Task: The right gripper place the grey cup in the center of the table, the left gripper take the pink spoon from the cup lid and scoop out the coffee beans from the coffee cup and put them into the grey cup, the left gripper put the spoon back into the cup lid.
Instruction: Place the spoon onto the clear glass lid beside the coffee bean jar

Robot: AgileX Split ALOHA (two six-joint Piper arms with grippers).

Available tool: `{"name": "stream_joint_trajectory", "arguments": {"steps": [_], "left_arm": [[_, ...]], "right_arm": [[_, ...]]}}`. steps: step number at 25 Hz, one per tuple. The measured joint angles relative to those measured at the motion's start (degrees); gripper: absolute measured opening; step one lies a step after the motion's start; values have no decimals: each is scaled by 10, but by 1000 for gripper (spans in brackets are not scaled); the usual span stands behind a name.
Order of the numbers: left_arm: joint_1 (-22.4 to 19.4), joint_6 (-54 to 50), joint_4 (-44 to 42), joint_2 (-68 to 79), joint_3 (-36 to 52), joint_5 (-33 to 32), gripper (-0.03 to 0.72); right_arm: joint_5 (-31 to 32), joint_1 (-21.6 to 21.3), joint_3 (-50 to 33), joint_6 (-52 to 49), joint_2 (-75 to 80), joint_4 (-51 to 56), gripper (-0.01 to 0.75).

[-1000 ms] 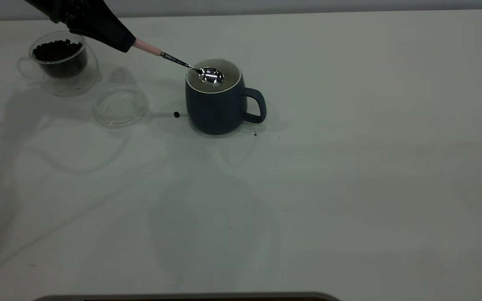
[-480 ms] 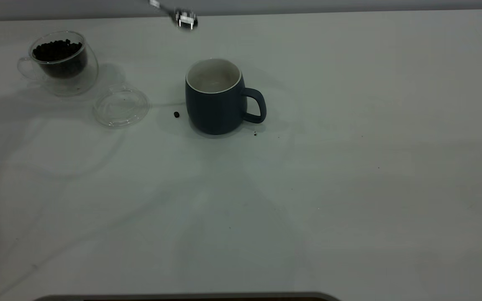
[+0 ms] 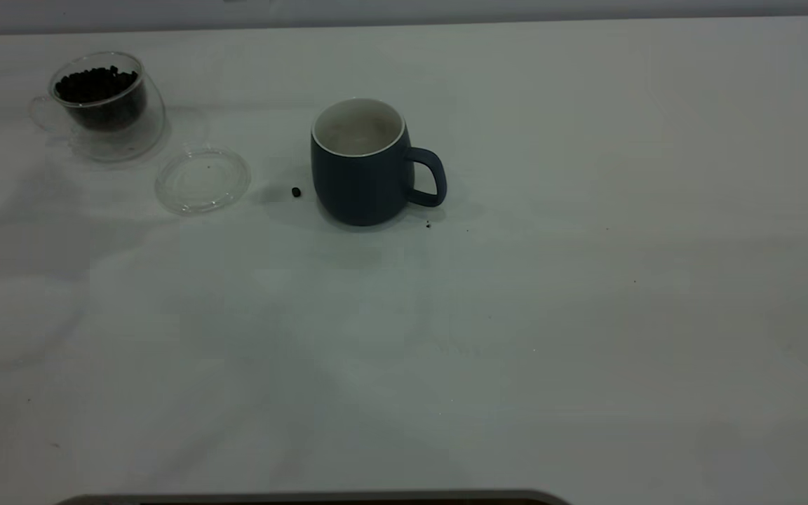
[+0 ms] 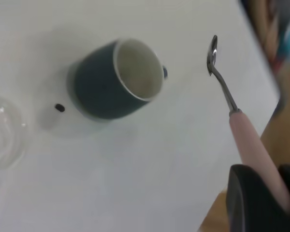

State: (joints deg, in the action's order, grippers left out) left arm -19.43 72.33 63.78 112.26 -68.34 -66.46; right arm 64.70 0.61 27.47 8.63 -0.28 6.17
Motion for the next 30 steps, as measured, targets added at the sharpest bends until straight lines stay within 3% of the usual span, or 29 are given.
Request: {"name": "stream_joint_trajectory", "arguments": {"steps": [5,8,16,30], "left_arm": [[-74,49,50,5,116,69,135],[-92,55,71,32,134,88,135],[-93,96,133,139,135,136,135],[-93,192,269,250,132,137,135]], "right_arm": [[0,0,0,0,0,0,588],[0,0,0,0,0,0,588],[0,0,0,0,0,0,588],[0,0,0,0,0,0,588]]}}
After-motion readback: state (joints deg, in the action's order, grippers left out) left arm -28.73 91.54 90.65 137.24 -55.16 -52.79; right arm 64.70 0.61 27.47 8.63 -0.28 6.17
